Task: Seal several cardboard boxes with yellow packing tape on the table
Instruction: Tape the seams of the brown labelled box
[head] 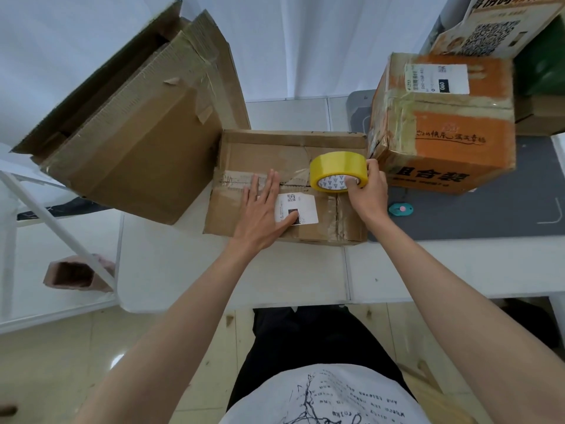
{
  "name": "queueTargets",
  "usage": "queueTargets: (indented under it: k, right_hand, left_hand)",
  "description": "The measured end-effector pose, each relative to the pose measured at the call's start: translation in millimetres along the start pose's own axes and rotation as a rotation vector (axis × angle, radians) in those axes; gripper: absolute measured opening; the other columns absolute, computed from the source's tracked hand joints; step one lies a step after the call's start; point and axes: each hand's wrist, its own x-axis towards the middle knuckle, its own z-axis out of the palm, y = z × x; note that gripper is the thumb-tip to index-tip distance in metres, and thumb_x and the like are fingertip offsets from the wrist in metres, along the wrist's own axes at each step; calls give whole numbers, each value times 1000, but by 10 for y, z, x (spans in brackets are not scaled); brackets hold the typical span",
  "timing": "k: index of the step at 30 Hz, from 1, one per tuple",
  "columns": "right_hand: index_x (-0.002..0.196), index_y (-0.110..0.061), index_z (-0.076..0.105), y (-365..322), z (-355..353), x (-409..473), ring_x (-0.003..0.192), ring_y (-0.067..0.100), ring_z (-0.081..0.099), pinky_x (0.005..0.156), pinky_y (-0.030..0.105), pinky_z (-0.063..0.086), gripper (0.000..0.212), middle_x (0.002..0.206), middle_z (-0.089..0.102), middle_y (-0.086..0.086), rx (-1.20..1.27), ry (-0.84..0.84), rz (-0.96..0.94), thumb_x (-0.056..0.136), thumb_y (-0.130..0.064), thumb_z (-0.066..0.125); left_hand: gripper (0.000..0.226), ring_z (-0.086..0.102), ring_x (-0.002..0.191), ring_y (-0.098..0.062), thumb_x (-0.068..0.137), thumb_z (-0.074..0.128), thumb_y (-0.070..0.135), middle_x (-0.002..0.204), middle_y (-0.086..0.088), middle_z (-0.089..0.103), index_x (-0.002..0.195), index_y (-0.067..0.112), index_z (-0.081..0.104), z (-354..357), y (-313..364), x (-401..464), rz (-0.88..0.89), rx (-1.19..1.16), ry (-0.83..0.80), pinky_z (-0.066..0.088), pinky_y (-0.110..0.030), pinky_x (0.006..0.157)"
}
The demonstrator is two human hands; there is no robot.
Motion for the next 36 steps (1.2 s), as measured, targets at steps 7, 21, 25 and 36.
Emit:
queueTargets:
  k: [7,21,25,36]
  right_hand:
    - [120,-16,47,175,170,-580,84,22,47,77,37,37,26,110,42,6,-46,10,-43,97,-21,58]
    - [109,-8,53,491,-503,-585,92,16,48,69,14,36,33,101,54,9,51,375,-231,81,6,43]
    - [114,-5,53,641,-538,-711,100,18,46,77,9,35,41,110,49,15,19,401,-261,78,10,40]
    - [113,-3,54,837,-488,-658,101,31,49,79,33,42,40,110,46,21,-108,400,-433,78,9,38]
  left_hand:
    - [112,-10,156,-27,81,31,87,170,3,-2,161,23,-14,-73,-244,-231,30,30,-22,-5,-54,125]
    - [123,-13,155,-30,69,25,98,169,8,-14,162,25,-10,-58,-292,-223,50,97,-83,-6,-57,124]
    - [122,-13,155,-30,69,23,99,169,9,-15,162,26,-8,-57,-302,-216,46,109,-89,-5,-59,123]
    - [123,-13,155,-30,68,20,100,169,10,-16,162,26,-6,-57,-319,-213,52,117,-113,-5,-60,123]
